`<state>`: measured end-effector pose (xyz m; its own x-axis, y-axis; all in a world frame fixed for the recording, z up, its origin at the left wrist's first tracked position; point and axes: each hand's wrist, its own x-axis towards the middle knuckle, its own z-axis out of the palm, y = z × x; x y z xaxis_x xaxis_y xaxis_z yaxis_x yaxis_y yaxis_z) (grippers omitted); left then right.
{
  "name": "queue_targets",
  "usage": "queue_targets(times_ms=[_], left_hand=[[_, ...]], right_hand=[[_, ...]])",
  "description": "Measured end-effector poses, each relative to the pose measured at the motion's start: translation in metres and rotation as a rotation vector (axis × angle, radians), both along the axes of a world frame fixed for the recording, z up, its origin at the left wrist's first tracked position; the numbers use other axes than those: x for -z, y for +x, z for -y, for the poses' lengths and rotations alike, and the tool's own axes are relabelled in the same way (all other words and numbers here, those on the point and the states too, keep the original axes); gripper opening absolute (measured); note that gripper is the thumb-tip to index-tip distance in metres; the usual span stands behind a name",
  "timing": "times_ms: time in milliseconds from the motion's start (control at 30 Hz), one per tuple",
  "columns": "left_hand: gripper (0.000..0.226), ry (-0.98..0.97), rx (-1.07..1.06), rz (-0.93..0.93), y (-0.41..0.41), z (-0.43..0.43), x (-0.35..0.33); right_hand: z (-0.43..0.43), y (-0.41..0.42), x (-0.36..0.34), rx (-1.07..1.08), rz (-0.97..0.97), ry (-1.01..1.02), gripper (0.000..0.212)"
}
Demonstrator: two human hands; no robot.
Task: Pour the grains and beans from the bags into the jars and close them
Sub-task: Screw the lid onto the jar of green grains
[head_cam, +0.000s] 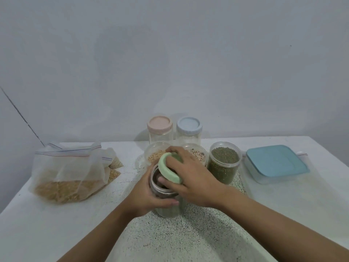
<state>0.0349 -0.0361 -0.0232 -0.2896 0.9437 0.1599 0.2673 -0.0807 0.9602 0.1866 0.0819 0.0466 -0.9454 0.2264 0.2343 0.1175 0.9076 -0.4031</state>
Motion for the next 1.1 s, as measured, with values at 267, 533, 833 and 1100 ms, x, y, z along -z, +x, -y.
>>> queue_targets(times_ms=[267, 533, 833, 1100], left_hand=[[0.081, -0.012, 0.012, 0.004, -0.012, -0.01, 0.027], [0.083, -0.021, 0.088, 0.052, -0.007, -0.004, 0.017], [0.072, -0.056, 0.104, 0.017, -0.005, -0.005, 0.013], [0.07, -0.034, 0.061, -0.048, -0.008, -0.009, 0.019]], right_hand=[[-0.004, -0.018, 0.002, -0.076, -0.114, 0.019, 0.029], [0.004, -0.029, 0.007, -0.133, -0.096, 0.076, 0.038], [-0.008, -0.036, 0.004, -0.281, 0.039, 0.201, 0.057], [-0.012, -0.044, -0.004, -0.348, 0.054, 0.214, 0.053]])
